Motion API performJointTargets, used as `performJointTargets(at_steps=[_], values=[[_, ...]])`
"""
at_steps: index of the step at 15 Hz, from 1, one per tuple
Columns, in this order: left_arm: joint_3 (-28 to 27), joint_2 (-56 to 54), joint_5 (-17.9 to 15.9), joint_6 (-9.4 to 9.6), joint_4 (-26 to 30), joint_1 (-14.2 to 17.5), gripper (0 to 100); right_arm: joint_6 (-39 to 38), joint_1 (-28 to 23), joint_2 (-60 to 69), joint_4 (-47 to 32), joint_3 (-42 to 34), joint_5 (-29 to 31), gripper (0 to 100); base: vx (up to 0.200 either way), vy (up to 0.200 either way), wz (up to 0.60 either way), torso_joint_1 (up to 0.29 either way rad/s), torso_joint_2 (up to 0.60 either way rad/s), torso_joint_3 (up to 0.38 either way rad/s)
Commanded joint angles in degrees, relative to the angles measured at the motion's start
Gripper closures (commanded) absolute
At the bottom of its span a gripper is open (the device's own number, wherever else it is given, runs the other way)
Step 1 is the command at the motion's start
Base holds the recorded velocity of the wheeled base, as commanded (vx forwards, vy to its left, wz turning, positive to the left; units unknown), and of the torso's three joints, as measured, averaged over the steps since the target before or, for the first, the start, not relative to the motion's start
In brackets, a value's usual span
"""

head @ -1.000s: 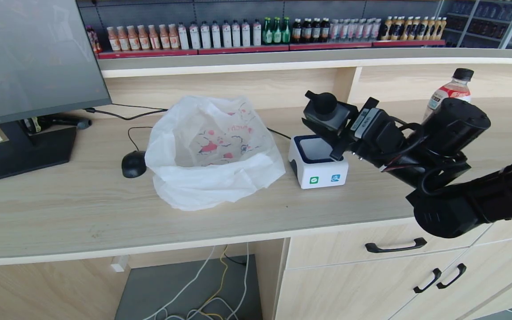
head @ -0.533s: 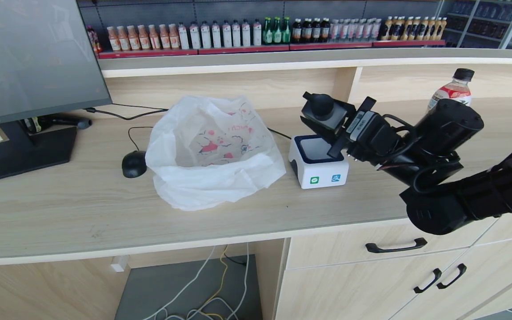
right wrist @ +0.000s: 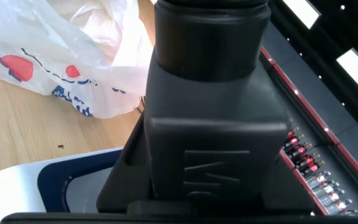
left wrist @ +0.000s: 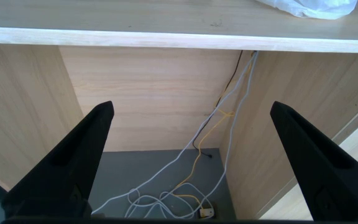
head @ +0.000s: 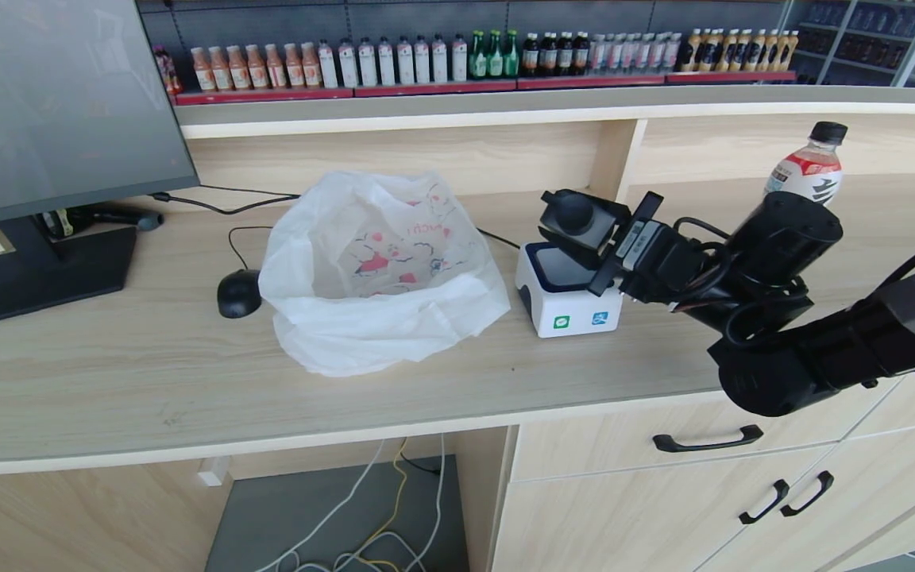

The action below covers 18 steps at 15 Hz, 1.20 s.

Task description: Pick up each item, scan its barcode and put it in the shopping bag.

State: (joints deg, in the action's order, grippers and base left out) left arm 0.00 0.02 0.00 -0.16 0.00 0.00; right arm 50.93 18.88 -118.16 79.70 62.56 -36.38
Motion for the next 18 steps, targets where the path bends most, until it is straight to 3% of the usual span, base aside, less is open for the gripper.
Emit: performJointTargets(at_steps=[1, 18], values=[[0.0, 0.0, 0.0, -0.02, 0.0, 0.0, 0, 0.0, -0.1, -1.0, 0.0, 0.2, 0.0, 100, 0.000, 0.000, 0.00, 0.000, 0.00, 0.000], [0.0, 0.0, 0.0, -0.02, 0.0, 0.0, 0, -0.4, -0.3, -0.5, -0.1, 0.5, 0.2, 100, 0.000, 0.000, 0.00, 0.000, 0.00, 0.000]])
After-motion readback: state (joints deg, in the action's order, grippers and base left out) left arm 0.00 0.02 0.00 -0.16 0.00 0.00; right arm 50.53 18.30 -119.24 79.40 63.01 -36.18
